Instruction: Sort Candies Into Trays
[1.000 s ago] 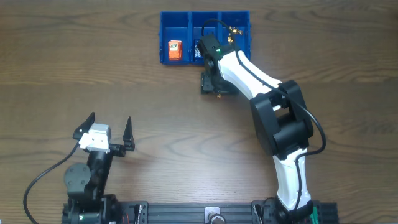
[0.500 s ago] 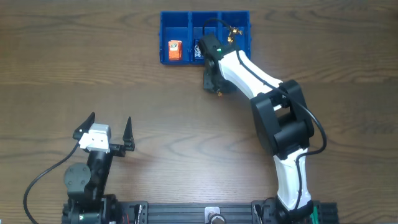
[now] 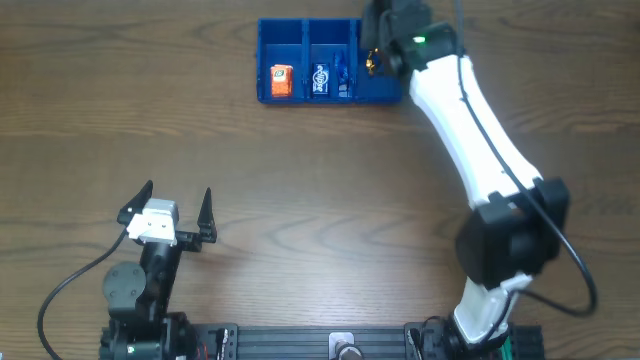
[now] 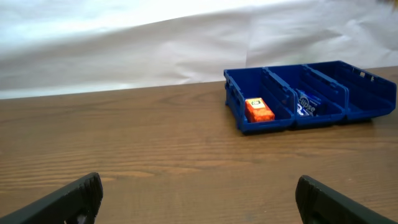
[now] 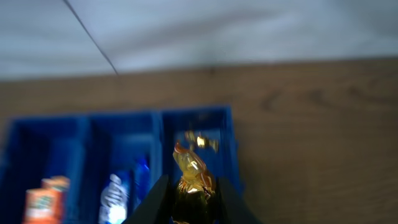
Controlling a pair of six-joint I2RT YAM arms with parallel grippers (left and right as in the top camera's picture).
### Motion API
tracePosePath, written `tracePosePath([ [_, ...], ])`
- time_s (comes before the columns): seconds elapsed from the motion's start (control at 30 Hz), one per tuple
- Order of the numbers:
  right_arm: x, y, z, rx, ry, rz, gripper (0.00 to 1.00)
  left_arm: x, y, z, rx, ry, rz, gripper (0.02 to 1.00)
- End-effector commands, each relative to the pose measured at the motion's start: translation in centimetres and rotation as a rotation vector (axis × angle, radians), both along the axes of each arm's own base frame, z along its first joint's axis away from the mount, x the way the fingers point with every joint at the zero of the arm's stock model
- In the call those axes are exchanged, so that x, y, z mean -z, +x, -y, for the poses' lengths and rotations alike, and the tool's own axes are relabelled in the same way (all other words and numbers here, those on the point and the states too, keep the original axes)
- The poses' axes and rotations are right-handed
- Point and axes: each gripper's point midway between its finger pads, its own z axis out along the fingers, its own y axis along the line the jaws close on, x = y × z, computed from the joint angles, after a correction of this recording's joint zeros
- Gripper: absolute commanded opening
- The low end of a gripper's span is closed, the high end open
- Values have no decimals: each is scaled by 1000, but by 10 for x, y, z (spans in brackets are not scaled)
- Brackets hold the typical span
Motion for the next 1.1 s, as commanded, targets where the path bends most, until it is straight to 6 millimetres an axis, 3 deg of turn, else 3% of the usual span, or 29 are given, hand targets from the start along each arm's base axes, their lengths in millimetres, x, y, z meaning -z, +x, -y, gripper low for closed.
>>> tracePosePath([
  [0.03,68,1,4,11,-68,-139,163,16,-1,3,20,11,-42,996],
  [0.2,81,-1,4,10,-75,-172,169,16,-1,3,20,11,-42,998],
  [0.27,81,-1,4,10,-75,-172,231,16,-1,3,20,11,-42,996],
  [0.37,81,-2,4,8,-73,-173,564,16,-1,3,20,11,-42,998],
  [0.43,81,-1,4,8,-73,-173,987,16,-1,3,20,11,-42,998],
  [0.67,73,-1,7,11,-71,-159,1000,16,-1,3,20,11,-42,998],
  [0.73,41,-5,16,16,-63,-111,1000,16,-1,3,20,11,-42,998],
  [0.83,-19,-23,52,48,-75,-42,1000,16,-1,3,20,11,-42,998],
  [0.97,-85,-71,102,132,-160,30,1000,16,-1,3,20,11,-42,998],
  [1.1,-108,-125,127,158,-166,97,1000,16,-1,3,20,11,-42,998],
])
